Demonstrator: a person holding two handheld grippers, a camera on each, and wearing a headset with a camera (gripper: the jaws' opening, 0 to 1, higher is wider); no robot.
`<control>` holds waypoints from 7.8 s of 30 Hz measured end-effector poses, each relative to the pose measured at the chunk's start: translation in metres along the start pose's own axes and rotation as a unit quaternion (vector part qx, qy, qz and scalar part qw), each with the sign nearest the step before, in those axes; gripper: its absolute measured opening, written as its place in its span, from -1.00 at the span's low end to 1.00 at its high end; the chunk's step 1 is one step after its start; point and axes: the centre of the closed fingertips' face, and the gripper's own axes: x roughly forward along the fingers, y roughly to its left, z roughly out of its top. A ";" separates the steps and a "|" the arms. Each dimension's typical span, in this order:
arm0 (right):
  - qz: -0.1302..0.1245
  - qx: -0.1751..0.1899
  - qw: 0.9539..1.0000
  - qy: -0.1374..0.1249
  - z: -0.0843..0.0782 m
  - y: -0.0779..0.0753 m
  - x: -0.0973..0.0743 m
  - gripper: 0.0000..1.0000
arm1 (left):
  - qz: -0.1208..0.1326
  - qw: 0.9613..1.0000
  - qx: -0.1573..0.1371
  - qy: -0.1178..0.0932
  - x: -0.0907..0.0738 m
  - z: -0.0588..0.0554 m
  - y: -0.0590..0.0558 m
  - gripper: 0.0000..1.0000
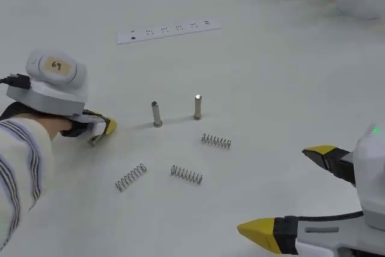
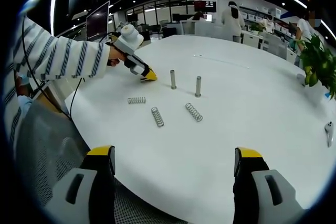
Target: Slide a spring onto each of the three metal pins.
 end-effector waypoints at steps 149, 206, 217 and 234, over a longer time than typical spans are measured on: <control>0.028 -0.036 0.999 -0.007 0.011 0.017 0.006 0.80 | -0.047 0.997 0.033 -0.045 -0.045 -0.007 -0.031 -0.59; 0.028 -0.027 0.999 -0.009 0.013 0.021 0.010 1.00 | -0.116 0.989 0.092 0.001 -0.060 -0.071 -0.094 -0.60; 0.033 -0.032 0.999 -0.006 0.012 0.023 0.010 1.00 | -0.113 0.988 0.107 0.007 -0.059 -0.074 -0.094 -0.67; 0.029 -0.028 0.999 0.000 0.010 0.020 0.011 0.98 | -0.102 0.989 0.104 -0.001 -0.055 -0.075 -0.092 -0.93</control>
